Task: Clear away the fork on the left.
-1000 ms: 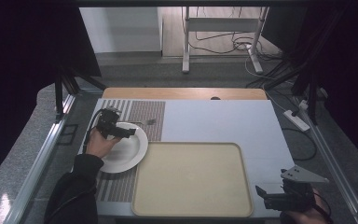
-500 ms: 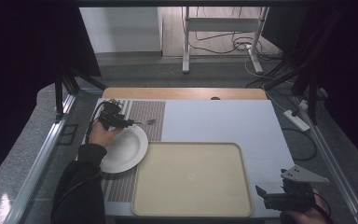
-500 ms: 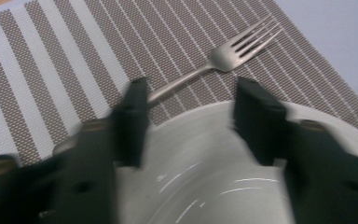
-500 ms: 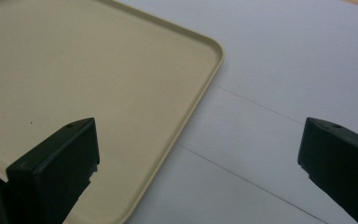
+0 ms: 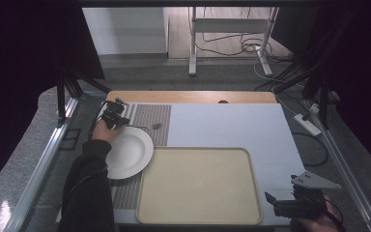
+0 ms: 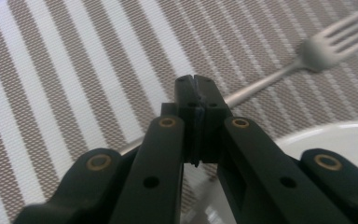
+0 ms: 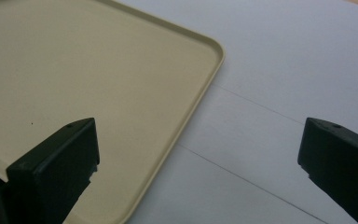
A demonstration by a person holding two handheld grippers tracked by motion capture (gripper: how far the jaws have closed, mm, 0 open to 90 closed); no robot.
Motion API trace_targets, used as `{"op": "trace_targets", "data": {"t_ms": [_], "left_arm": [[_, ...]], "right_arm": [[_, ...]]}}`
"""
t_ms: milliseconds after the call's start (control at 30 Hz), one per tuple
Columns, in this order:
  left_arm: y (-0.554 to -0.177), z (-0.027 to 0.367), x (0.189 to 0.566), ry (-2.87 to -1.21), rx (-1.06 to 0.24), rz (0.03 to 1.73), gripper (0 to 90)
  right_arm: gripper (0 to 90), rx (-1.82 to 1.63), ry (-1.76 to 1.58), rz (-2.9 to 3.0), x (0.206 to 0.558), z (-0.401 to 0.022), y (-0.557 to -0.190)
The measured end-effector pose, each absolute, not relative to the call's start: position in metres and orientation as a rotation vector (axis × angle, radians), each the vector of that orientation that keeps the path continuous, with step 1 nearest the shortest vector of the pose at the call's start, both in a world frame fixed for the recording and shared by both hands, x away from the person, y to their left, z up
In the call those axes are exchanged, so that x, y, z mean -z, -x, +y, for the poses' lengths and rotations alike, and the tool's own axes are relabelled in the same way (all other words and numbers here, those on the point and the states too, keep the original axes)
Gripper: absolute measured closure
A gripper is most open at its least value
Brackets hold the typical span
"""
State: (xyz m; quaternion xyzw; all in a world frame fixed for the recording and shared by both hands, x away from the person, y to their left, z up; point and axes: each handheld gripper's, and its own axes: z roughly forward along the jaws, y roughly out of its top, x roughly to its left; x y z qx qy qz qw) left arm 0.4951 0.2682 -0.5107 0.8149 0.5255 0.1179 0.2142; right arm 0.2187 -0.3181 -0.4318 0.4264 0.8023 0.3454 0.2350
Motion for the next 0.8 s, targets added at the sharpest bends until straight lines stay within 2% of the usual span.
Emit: {"op": "trace_targets", "data": {"t_ms": [267, 600, 800], "left_arm": [[-0.509, 0.274, 0.52, -2.311, -0.33, 1.54, 86.7], [-0.501, 0.277, 0.516, -2.355, -0.154, 1.5, 88.4], [-0.5, 0.278, 0.516, -2.371, -0.131, 1.485, 88.4]], "right_arm": [[0.0, -0.952, -1.17, 2.201, 0.432, -0.318, -0.219], [0.0, -0.943, -1.167, 2.199, 0.432, -0.318, -0.218], [0.0, -0.945, -1.169, 2.201, 0.432, -0.317, -0.219]]}}
